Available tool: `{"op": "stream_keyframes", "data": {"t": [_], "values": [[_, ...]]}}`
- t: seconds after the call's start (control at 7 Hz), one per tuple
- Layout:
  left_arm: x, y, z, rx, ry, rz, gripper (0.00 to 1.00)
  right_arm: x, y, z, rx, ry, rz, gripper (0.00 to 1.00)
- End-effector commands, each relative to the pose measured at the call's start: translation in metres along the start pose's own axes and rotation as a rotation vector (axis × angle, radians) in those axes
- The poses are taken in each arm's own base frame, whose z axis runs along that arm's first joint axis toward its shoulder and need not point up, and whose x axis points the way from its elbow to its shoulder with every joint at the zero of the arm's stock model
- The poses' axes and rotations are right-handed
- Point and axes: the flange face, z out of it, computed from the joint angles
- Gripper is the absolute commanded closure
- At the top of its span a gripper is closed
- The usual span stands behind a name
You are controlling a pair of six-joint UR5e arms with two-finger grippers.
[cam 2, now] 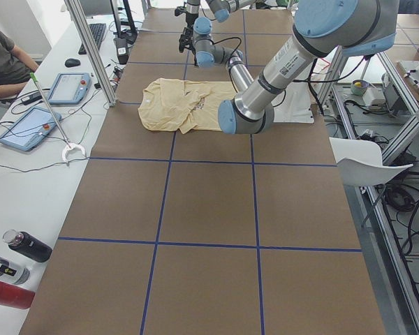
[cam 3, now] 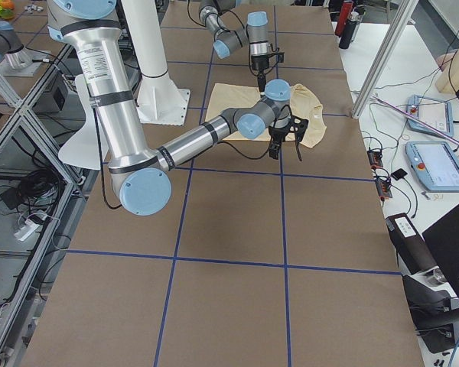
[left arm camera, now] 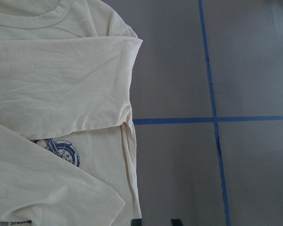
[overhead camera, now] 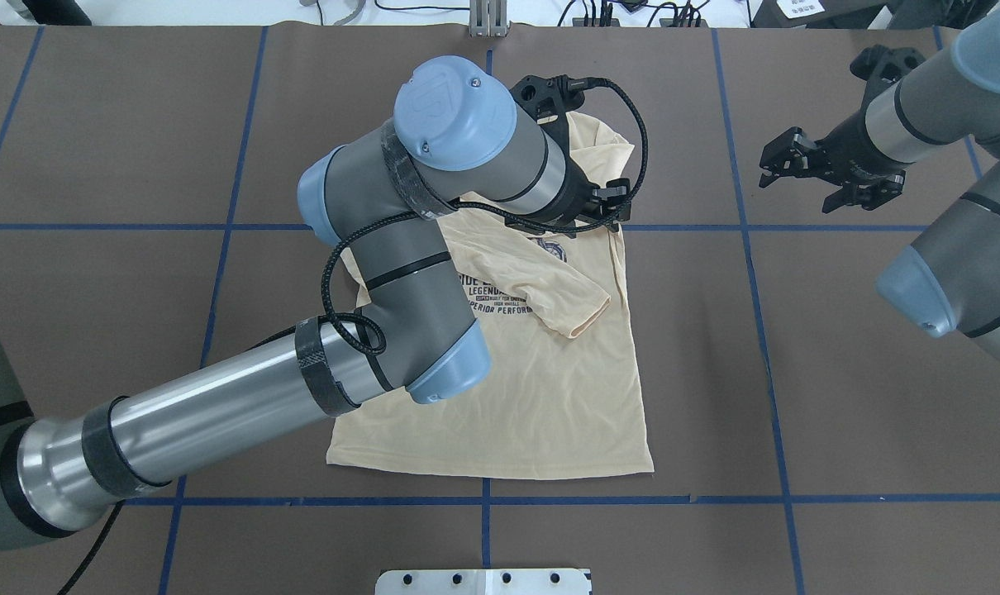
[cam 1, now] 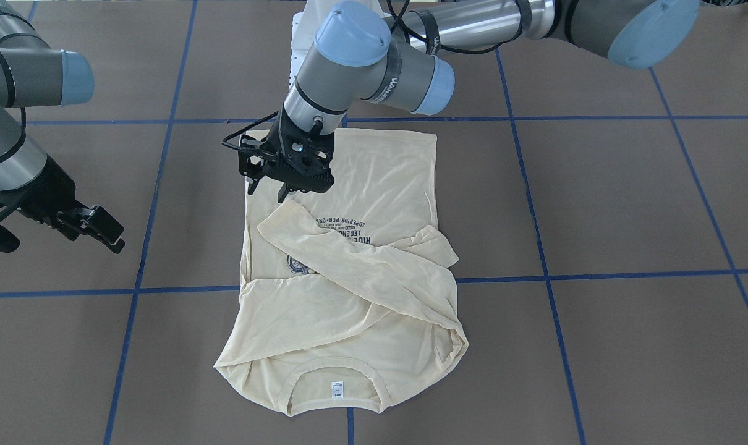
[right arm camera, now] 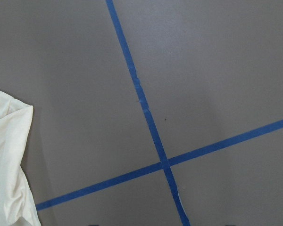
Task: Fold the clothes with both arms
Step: 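Release the sleeve with the left gripper while the right gripper moves to the hem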
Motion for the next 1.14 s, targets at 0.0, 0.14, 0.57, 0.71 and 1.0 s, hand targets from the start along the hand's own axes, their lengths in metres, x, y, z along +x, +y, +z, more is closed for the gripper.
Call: {"op": "stream_keyframes", "data": {"t": [0.0,0.14,0.57,0.71,1.0], "values": [[-0.035,-0.013,-0.039,0.042,0.012,-0.001,0.09,-0.013,0.022,0.006,-0.015,-0.01,0.098,0.02],[-0.075,-0.005,-0.066,0.048,0.016,0.001,0.11,-0.033,0.055,0.014,-0.013,-0.016,0.147,0.02],[-0.146,0.008,-0.096,0.055,-0.02,0.028,0.11,-0.043,0.224,0.046,0.018,0.004,0.257,0.03],[-0.154,0.011,-0.098,0.055,-0.026,0.027,0.11,-0.046,0.285,0.064,0.02,0.012,0.322,0.04],[-0.163,0.013,-0.096,0.051,-0.039,0.017,0.11,-0.043,0.368,0.087,0.036,0.014,0.402,0.09]]}}
